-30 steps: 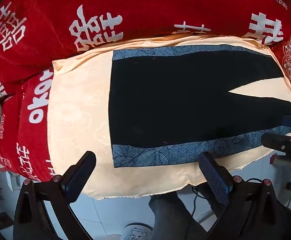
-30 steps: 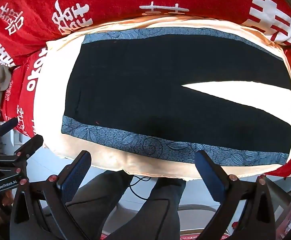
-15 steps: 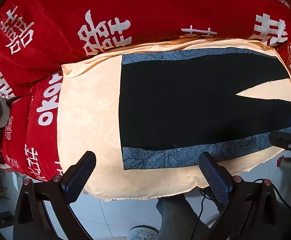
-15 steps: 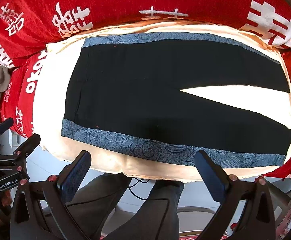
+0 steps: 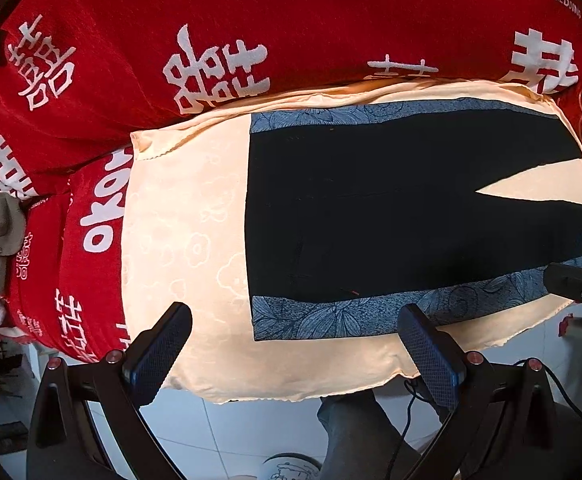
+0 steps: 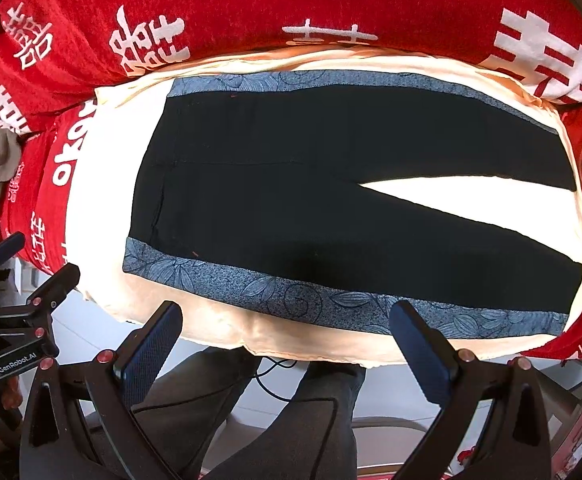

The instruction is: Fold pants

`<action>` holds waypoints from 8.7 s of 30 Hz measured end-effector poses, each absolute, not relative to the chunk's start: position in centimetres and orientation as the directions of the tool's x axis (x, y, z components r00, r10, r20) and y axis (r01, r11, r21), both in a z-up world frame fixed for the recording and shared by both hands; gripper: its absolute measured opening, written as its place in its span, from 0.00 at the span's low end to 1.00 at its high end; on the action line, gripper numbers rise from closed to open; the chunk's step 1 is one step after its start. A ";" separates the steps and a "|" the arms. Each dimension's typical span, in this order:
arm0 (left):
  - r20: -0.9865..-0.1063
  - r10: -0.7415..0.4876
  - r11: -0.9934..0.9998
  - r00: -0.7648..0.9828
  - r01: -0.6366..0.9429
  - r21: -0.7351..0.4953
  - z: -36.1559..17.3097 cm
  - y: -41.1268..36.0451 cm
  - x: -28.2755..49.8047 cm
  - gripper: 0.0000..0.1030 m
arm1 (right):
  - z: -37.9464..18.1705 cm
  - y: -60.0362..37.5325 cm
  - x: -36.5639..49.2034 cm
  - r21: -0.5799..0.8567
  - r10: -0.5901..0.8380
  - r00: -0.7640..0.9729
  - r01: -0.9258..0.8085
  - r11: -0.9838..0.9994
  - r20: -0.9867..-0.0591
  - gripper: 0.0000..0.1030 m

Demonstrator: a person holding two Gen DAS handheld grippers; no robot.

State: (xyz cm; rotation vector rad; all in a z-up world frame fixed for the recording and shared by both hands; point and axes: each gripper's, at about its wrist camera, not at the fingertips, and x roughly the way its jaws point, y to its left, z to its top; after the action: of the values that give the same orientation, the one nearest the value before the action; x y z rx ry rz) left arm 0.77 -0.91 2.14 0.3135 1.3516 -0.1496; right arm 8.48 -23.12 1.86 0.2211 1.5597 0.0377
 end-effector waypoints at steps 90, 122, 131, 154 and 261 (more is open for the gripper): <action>-0.971 -0.223 0.968 0.093 0.139 -0.209 -14.2 4.7 -1.0 1.00 | -21.8 -19.1 0.7 0.716 0.761 0.160 0.501 0.486 -0.629 0.79; -0.924 -0.375 0.922 0.077 -0.073 -0.380 -17.6 3.2 1.4 0.78 | -20.9 -31.6 -4.8 0.759 0.681 0.425 0.573 0.308 -0.597 0.70; -0.947 -0.318 0.946 0.056 -0.056 -0.321 -17.0 4.5 1.7 0.31 | -20.6 -34.2 -7.2 0.774 0.613 0.557 0.616 0.148 -0.561 0.10; -0.911 -0.062 0.996 0.408 -0.034 -0.083 -13.8 -4.6 24.0 0.52 | -15.6 -43.8 24.0 0.754 0.705 0.284 0.354 0.553 -0.650 0.08; -0.978 -0.023 0.944 0.209 0.326 0.048 -10.2 -42.3 15.3 0.66 | -8.2 -78.8 11.1 0.438 0.275 0.401 0.402 0.804 -0.874 0.53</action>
State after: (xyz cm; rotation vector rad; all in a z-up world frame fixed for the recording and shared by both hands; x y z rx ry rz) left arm 15.29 -42.33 -10.25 0.2657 1.3428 -0.2464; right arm 11.07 -78.75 -8.16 0.6711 1.1801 -0.0885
